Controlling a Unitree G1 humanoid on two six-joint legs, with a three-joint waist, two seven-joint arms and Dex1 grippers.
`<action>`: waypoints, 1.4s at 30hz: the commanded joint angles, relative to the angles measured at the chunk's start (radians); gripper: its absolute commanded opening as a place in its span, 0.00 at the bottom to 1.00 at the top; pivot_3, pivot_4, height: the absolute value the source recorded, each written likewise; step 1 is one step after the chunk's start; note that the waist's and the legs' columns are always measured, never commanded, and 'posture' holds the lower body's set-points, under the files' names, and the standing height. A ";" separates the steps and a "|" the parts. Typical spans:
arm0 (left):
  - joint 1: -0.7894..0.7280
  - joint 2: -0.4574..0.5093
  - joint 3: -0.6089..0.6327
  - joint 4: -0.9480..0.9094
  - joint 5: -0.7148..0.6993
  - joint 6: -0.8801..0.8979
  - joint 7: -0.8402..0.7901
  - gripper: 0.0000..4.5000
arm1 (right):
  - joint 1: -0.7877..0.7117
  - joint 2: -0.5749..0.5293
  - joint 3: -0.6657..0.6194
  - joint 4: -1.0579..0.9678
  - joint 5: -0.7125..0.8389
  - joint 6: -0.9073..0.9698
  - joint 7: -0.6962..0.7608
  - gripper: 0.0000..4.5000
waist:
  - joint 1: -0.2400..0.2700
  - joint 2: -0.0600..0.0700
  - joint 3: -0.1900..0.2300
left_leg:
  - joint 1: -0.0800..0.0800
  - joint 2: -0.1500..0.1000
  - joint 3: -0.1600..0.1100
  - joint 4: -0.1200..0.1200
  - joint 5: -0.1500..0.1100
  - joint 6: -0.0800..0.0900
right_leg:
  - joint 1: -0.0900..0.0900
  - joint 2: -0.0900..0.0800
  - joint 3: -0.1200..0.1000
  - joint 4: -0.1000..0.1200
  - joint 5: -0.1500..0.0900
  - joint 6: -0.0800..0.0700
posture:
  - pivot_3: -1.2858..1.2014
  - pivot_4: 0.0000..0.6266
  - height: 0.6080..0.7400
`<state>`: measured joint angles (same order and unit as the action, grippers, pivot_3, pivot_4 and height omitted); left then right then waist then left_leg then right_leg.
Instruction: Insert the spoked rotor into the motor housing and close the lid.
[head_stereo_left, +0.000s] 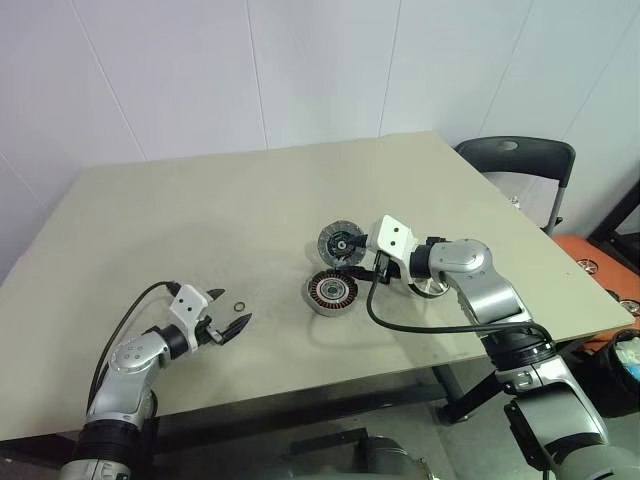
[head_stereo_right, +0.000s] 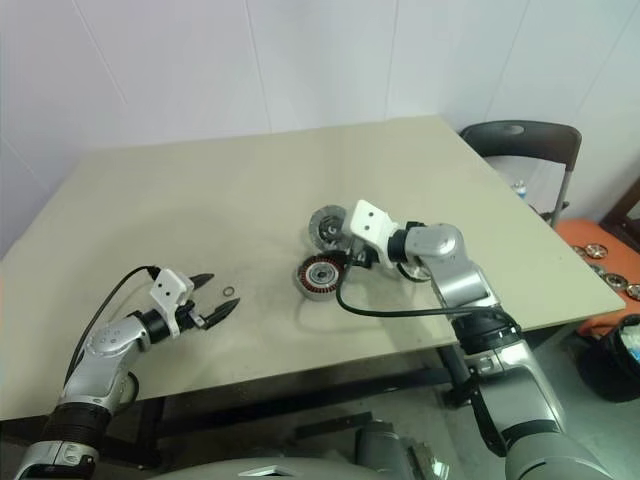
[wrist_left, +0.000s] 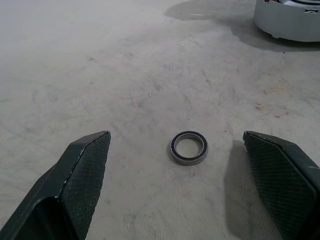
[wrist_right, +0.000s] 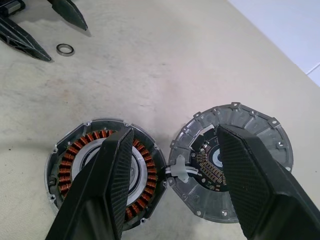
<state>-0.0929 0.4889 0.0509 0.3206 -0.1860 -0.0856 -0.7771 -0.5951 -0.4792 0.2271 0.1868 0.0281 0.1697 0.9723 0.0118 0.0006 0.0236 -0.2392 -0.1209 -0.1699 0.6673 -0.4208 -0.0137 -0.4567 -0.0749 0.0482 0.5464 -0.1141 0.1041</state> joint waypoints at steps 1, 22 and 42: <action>-0.010 0.005 -0.013 -0.001 0.019 0.021 0.005 1.00 | -0.026 -0.001 -0.027 -0.052 0.021 -0.006 -0.010 0.61 | 0.000 0.000 0.000 | 0.000 0.000 0.000 0.000 0.000 0.000 | 0.000 0.000 0.000 0.000 0.000 0.000 | 0.52 0.00 1.00; -0.025 -0.004 -0.037 -0.004 0.020 0.069 0.010 0.01 | 0.003 0.003 -0.017 -0.079 0.014 0.003 -0.036 0.62 | 0.001 0.001 0.000 | 0.007 0.010 0.001 0.000 -0.001 -0.002 | 0.008 0.009 0.000 -0.002 0.001 -0.002 | 0.52 0.00 1.00; -0.165 -0.027 -0.029 -0.117 -0.139 0.174 -0.158 0.01 | 0.081 -0.123 -0.058 -0.182 0.146 0.153 0.089 0.62 | 0.002 0.001 0.000 | 0.005 0.012 0.002 -0.001 -0.004 -0.001 | 0.007 0.011 0.000 -0.007 0.001 -0.002 | 0.52 0.00 1.00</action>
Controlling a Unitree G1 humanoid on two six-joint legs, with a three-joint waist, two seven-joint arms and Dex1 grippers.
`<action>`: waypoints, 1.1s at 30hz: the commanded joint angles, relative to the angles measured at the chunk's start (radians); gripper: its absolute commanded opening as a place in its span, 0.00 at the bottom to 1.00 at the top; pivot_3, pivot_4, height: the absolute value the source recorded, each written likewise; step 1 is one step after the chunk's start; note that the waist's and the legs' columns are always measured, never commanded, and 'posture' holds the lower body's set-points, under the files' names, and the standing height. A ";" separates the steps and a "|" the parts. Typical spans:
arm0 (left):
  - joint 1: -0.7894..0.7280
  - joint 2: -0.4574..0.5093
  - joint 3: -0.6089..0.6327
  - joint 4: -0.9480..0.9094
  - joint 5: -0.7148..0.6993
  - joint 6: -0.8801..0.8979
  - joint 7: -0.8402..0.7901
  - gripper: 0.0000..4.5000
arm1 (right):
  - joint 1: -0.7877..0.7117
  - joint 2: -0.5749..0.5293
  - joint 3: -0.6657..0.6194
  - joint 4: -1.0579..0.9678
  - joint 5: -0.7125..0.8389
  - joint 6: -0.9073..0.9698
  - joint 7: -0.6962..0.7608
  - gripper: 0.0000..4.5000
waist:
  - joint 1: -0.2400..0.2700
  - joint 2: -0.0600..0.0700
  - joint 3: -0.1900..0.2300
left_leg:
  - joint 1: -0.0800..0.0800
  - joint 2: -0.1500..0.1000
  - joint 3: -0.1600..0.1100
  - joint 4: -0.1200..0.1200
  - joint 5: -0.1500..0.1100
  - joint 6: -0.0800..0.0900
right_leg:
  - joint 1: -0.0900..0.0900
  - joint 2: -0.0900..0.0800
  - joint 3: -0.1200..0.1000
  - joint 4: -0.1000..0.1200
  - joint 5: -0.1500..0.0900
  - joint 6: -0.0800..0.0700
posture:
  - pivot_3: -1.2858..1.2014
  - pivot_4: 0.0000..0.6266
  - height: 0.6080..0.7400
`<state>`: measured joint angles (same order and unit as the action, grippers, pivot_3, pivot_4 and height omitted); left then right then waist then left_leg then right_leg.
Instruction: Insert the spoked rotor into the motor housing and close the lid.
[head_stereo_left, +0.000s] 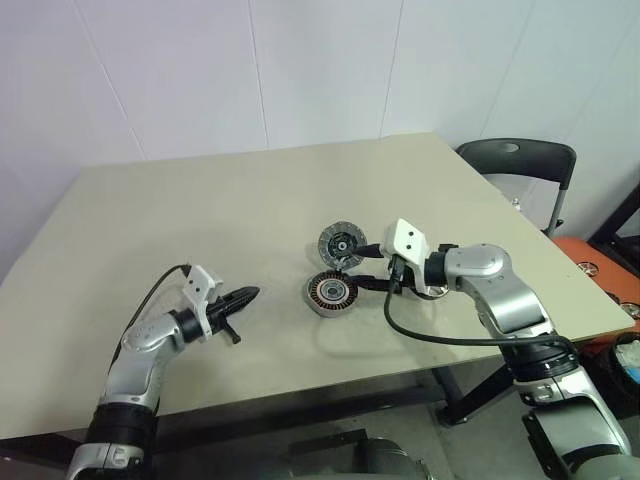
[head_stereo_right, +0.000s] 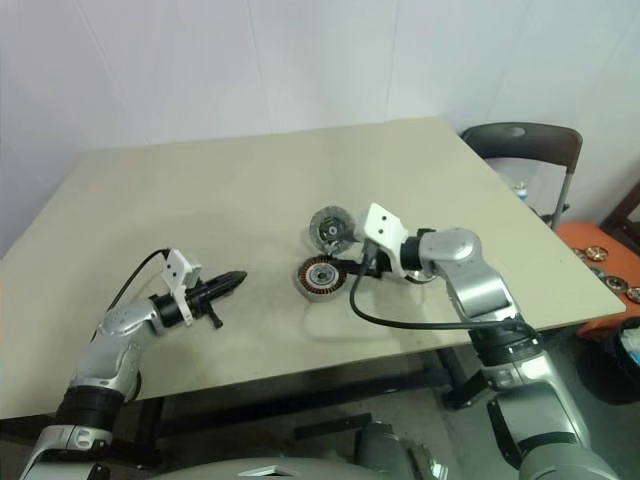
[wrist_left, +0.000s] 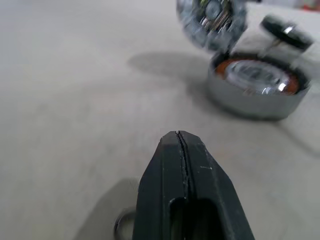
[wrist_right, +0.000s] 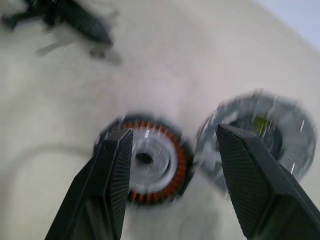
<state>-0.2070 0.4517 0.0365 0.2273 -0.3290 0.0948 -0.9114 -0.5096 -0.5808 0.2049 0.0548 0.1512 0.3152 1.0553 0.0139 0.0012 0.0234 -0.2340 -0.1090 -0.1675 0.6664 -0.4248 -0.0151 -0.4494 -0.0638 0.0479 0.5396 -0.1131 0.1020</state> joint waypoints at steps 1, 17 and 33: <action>-0.070 0.007 -0.021 -0.011 0.008 -0.011 -0.031 0.01 | 0.003 -0.029 -0.039 -0.054 0.022 0.010 0.004 0.62 | -0.001 0.000 0.000 | 0.000 0.000 0.000 0.000 0.000 0.000 | 0.000 0.000 0.000 0.000 0.000 0.000 | 0.52 0.00 1.00; -0.047 0.064 -0.016 0.083 0.094 -0.096 -0.010 0.58 | 0.025 -0.026 -0.020 -0.035 0.001 -0.013 -0.024 0.62 | -0.002 -0.001 0.001 | 0.000 0.001 0.001 0.000 -0.001 0.000 | 0.000 0.001 0.000 -0.001 0.000 0.000 | 0.52 0.00 1.00; 0.059 0.090 -0.013 0.032 0.132 -0.023 0.104 0.96 | -0.019 -0.001 0.003 0.022 -0.038 -0.062 -0.041 0.62 | 0.000 -0.001 0.001 | 0.000 0.001 0.001 0.000 -0.001 0.000 | 0.000 0.001 0.000 0.000 0.000 0.000 | 0.52 0.00 1.00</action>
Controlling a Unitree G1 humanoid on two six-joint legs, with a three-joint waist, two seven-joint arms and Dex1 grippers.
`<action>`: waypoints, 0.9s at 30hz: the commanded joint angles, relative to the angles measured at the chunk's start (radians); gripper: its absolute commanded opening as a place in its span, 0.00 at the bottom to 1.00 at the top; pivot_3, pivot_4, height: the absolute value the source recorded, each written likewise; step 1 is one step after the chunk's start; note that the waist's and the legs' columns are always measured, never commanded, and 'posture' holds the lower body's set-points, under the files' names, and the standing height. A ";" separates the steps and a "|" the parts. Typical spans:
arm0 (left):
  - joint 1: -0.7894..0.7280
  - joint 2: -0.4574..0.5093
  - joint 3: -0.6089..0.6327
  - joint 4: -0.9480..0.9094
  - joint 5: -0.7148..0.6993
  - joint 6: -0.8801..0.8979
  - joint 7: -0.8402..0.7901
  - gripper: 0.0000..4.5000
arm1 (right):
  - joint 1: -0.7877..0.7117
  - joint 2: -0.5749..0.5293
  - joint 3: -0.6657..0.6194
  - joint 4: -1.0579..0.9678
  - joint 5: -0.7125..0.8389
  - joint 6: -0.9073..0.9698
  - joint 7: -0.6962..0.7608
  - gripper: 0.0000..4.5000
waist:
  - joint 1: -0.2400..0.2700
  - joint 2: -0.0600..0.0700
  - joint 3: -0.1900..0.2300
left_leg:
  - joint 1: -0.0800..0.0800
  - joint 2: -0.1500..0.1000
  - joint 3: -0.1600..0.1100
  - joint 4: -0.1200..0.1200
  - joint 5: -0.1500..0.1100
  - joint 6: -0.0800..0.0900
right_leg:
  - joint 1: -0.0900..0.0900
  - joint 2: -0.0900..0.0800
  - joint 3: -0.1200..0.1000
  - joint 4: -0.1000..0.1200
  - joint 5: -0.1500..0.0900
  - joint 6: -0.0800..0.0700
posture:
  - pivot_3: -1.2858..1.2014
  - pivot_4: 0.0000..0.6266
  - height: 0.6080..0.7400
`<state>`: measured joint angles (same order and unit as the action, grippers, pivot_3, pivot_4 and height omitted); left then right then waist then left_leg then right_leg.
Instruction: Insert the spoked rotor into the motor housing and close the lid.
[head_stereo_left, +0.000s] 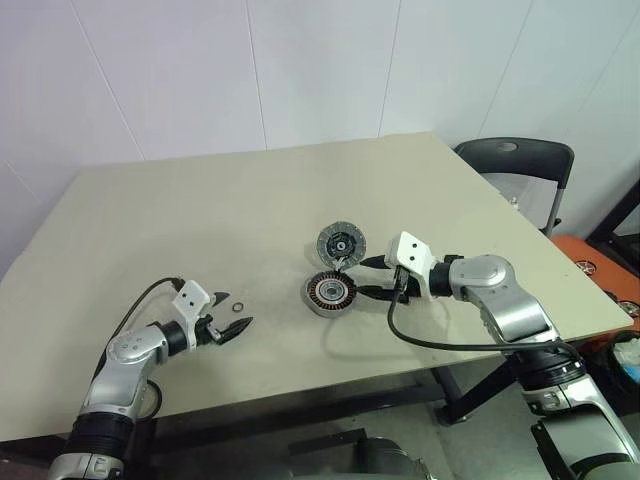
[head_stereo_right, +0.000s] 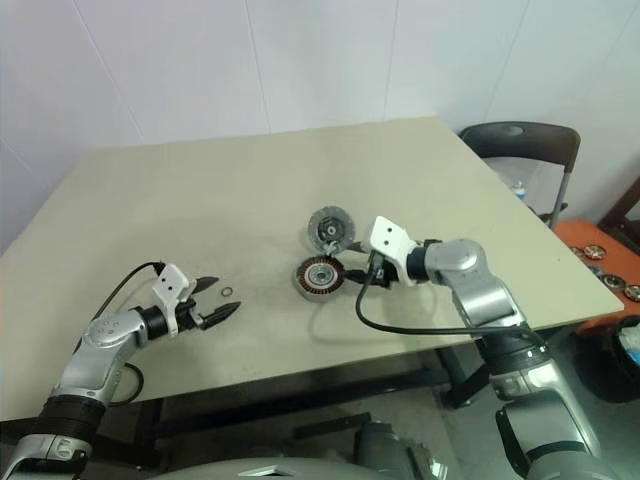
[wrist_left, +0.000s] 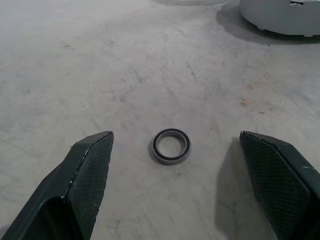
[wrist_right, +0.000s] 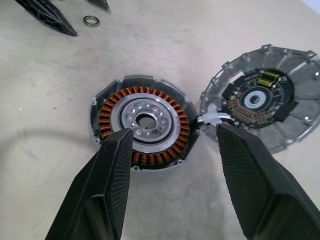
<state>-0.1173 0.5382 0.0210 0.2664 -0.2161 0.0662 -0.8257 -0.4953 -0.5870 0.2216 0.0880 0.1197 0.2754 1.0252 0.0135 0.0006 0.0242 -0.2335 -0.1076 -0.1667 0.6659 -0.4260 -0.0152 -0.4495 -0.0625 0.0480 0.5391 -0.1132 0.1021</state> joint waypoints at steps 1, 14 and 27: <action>-0.045 -0.005 0.001 0.013 0.024 0.007 0.030 0.96 | -0.032 0.006 -0.013 -0.014 -0.008 -0.022 -0.014 0.62 | 0.001 0.000 0.000 | 0.000 0.000 0.000 0.000 0.000 0.000 | 0.000 0.000 0.000 0.000 0.000 0.000 | 0.52 0.00 1.00; -0.074 -0.018 -0.031 0.092 0.069 0.012 0.013 0.96 | -0.013 -0.006 -0.025 -0.034 -0.010 -0.013 -0.035 0.62 | 0.002 0.001 -0.001 | 0.001 0.000 0.000 0.000 0.000 0.000 | 0.000 0.000 0.000 0.001 0.000 0.000 | 0.52 0.00 1.00; -0.046 -0.001 -0.011 0.084 0.044 0.042 -0.014 0.42 | -0.035 0.000 -0.027 -0.019 -0.014 -0.022 -0.045 0.62 | -0.004 0.001 -0.001 | 0.002 0.001 0.001 0.000 0.000 0.000 | 0.000 0.001 0.000 0.002 0.000 0.000 | 0.52 0.00 1.00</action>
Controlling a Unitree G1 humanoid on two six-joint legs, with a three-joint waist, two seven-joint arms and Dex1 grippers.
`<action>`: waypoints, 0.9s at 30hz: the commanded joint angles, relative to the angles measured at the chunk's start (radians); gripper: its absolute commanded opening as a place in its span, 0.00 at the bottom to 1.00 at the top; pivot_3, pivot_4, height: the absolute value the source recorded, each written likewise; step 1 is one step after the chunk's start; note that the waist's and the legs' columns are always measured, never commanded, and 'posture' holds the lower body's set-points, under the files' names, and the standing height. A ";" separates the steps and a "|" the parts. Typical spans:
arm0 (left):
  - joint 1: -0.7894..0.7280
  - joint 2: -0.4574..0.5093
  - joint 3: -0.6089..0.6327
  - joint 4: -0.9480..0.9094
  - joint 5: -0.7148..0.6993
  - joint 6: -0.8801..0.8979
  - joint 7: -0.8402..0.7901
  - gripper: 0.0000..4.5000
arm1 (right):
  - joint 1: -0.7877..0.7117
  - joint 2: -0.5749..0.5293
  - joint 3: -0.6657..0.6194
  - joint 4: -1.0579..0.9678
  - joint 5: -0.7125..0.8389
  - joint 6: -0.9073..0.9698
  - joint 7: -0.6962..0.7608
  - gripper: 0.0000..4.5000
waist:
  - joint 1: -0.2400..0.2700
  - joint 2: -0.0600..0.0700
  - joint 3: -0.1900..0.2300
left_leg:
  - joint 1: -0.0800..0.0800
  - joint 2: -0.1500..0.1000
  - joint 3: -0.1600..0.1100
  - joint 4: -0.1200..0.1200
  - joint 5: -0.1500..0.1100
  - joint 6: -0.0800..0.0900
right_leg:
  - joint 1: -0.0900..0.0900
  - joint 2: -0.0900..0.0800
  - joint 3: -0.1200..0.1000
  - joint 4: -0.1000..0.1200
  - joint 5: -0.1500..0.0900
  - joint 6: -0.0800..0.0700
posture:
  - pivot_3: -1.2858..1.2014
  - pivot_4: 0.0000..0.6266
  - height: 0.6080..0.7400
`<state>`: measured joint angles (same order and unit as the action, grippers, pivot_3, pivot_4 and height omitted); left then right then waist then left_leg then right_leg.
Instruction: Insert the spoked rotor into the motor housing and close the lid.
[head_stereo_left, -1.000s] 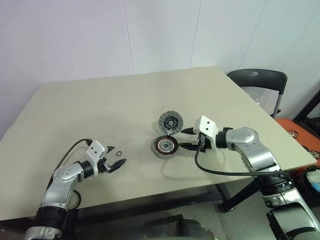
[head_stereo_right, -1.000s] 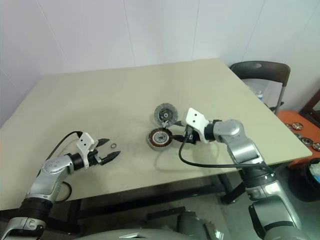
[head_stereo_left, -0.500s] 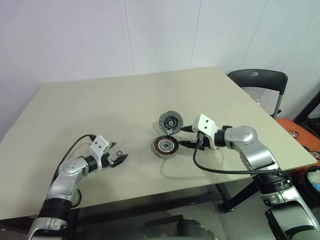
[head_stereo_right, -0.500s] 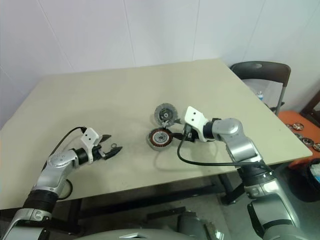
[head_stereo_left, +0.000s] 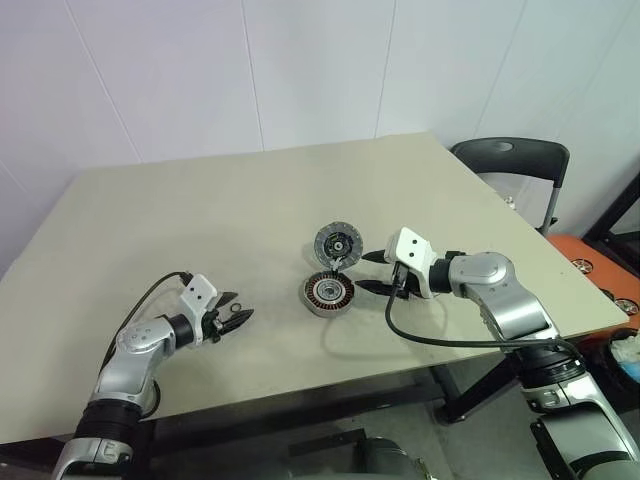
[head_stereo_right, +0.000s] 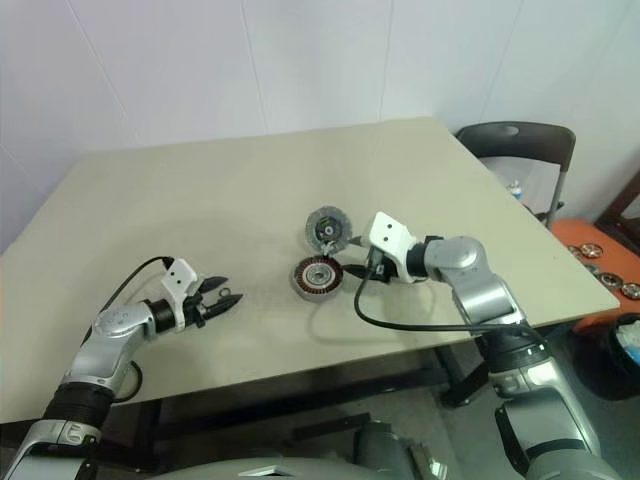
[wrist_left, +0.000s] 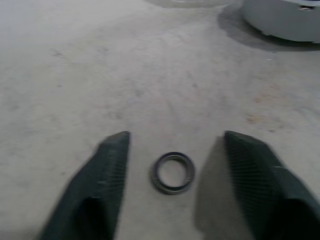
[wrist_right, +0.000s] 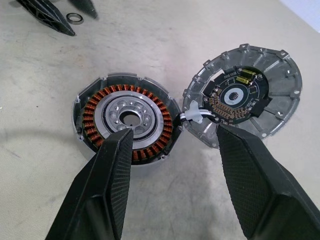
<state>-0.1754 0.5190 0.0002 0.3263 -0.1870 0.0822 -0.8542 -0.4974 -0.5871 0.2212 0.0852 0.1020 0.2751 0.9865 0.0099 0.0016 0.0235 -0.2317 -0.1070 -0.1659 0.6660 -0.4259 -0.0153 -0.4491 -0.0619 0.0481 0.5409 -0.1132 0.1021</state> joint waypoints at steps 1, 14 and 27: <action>0.013 0.018 0.010 0.023 0.013 0.027 0.015 0.35 | -0.034 0.000 -0.026 -0.014 0.003 -0.022 -0.006 0.62 | 0.000 0.000 0.000 | 0.000 0.000 0.000 0.000 0.000 0.000 | 0.000 0.000 0.000 0.000 0.000 0.000 | 0.52 0.00 1.00; -0.017 -0.010 0.016 -0.001 -0.020 0.028 0.016 0.16 | -0.043 0.001 -0.029 0.001 0.005 -0.029 -0.007 0.62 | 0.001 0.000 0.000 | 0.001 0.001 0.000 0.000 -0.001 0.002 | 0.000 0.001 0.000 0.001 0.001 -0.001 | 0.52 0.00 1.00; -0.290 -0.118 -0.068 -0.056 -0.080 0.048 -0.121 0.16 | 0.045 -0.088 -0.165 -0.126 0.261 0.208 0.135 0.62 | 0.004 -0.001 0.001 | -0.004 0.000 -0.001 -0.001 -0.001 0.002 | 0.000 0.000 -0.001 -0.010 0.001 -0.001 | 0.52 0.00 1.00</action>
<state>-0.4265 0.4065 -0.0512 0.2691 -0.2707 0.1497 -0.9539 -0.4595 -0.6567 0.0876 0.0184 0.3127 0.4507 1.0910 0.0143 0.0005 0.0242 -0.2357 -0.1068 -0.1667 0.6652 -0.4274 -0.0129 -0.4494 -0.0620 0.0465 0.5298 -0.1120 0.1008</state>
